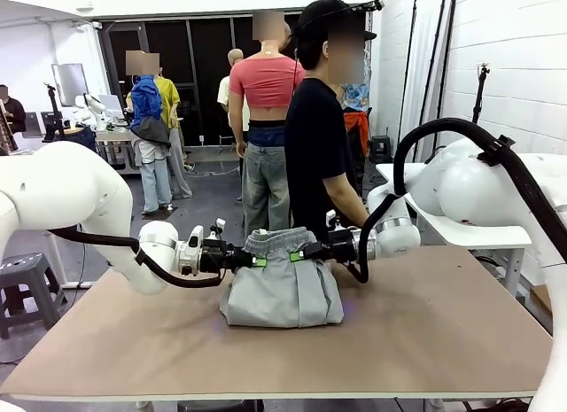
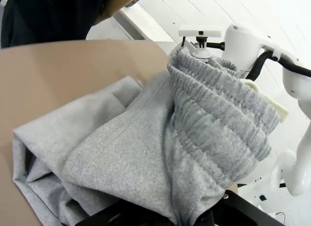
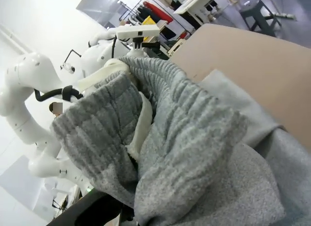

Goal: Fold the training pants.
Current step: Fold the Training pants in half.

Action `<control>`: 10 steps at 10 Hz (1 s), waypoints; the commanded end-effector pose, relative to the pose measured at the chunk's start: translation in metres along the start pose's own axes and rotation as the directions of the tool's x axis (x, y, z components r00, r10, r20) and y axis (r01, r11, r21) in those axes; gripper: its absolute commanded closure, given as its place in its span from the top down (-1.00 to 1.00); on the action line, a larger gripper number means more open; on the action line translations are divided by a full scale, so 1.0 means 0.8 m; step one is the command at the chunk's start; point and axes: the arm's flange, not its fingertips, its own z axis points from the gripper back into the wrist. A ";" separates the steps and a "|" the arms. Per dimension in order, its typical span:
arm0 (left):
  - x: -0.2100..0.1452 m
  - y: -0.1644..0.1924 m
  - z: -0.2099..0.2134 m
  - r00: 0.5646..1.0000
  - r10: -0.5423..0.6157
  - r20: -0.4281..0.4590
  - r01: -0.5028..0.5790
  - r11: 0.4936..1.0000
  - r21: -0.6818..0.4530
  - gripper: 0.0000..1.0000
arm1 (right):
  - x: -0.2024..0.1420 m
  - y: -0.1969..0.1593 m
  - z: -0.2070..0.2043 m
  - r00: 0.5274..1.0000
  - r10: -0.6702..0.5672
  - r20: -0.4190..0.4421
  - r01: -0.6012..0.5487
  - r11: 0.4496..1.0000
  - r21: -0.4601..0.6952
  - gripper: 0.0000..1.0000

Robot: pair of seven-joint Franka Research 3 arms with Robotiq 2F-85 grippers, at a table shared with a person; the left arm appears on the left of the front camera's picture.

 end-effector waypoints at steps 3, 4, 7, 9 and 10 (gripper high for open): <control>0.004 0.012 0.006 0.981 0.183 -0.066 -0.181 0.982 0.046 -1.00 | 0.015 -0.020 0.007 0.989 -0.149 0.003 0.149 0.986 -0.077 -1.00; 0.005 0.015 0.007 0.976 0.204 -0.070 -0.201 0.978 0.050 -1.00 | 0.017 -0.026 0.006 0.986 -0.165 -0.003 0.164 0.982 -0.089 -1.00; 0.003 0.018 0.008 0.967 0.248 -0.060 -0.245 0.968 0.053 -1.00 | 0.016 -0.035 0.009 0.975 -0.221 -0.002 0.218 0.967 -0.133 -1.00; 0.004 0.019 0.010 0.961 0.269 -0.062 -0.265 0.963 0.057 -0.62 | 0.018 -0.036 0.013 0.972 -0.236 0.003 0.234 0.960 -0.156 -0.72; 0.004 0.018 0.013 0.959 0.276 -0.061 -0.272 0.960 0.065 -0.23 | 0.017 -0.037 0.015 0.970 -0.244 0.005 0.241 0.956 -0.167 -0.33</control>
